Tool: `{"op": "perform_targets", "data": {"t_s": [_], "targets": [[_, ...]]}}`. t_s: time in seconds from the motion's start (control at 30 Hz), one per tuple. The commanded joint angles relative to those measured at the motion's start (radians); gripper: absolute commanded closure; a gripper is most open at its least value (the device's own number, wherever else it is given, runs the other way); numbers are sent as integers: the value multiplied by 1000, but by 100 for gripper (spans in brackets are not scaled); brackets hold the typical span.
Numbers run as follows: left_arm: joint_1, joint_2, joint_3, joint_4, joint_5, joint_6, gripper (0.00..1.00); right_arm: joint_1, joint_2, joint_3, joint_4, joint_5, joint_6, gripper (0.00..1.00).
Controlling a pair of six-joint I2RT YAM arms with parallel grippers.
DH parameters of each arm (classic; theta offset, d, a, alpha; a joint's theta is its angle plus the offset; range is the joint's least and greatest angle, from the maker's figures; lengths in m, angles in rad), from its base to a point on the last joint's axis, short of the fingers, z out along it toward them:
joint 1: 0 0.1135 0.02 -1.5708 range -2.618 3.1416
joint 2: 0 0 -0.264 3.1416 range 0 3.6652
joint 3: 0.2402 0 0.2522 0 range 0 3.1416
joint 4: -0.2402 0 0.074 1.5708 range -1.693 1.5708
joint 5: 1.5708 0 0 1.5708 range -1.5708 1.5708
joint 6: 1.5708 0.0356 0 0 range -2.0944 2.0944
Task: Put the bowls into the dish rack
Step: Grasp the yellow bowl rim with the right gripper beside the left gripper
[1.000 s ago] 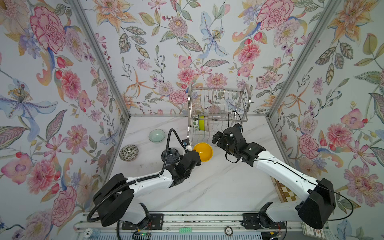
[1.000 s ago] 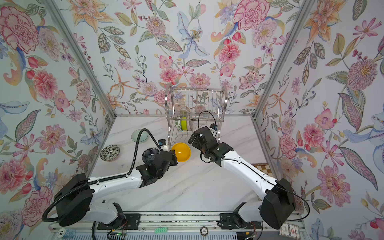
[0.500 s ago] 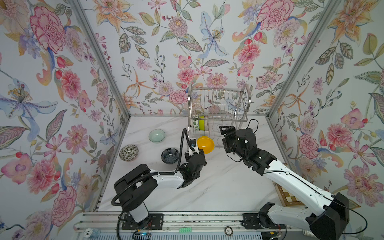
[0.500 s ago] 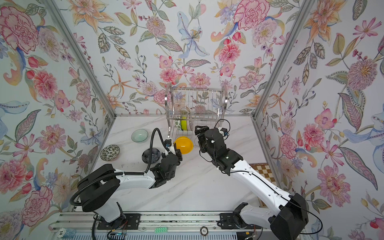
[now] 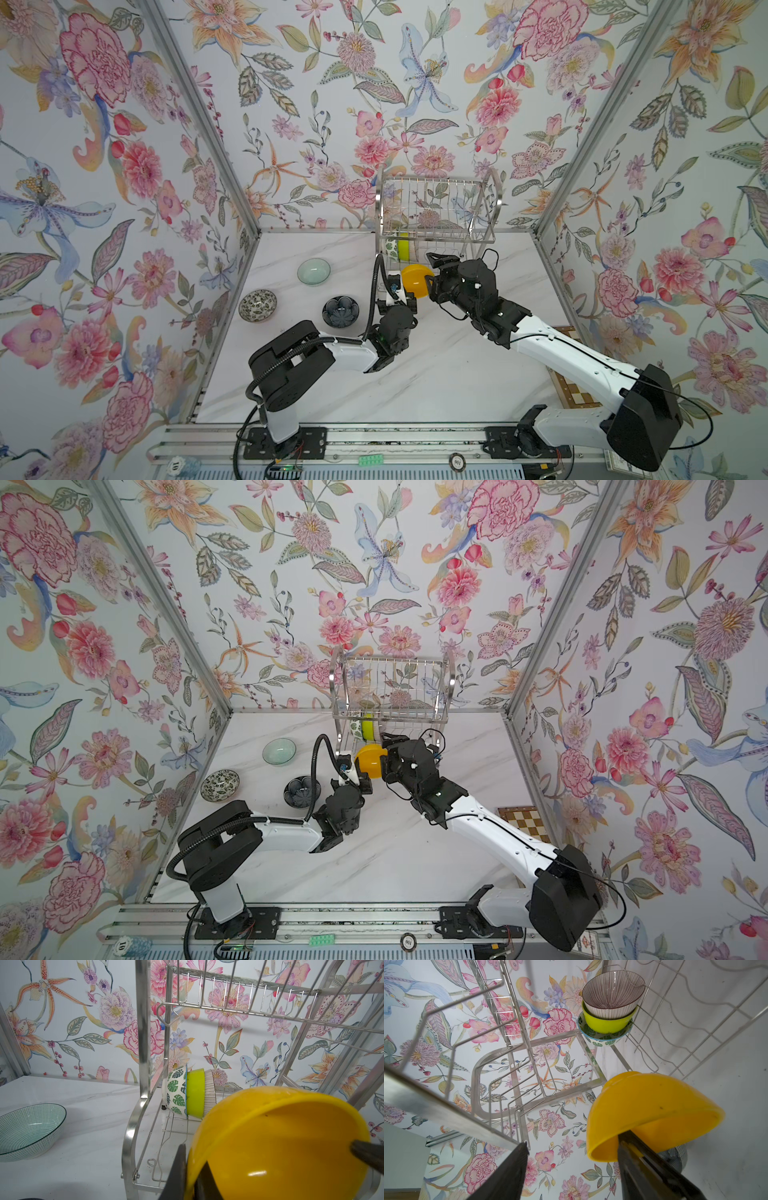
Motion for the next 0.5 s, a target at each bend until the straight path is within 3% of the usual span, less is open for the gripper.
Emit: {"op": "perform_targets", "data": {"t_s": [0.0,0.47], "targets": [[-7,11,35,76,-19,26,100,-4,22,-12,76,-8,39,36],[-13,29,26,145,-43,53,100,-20,122,25,182,0,102,62]]}}
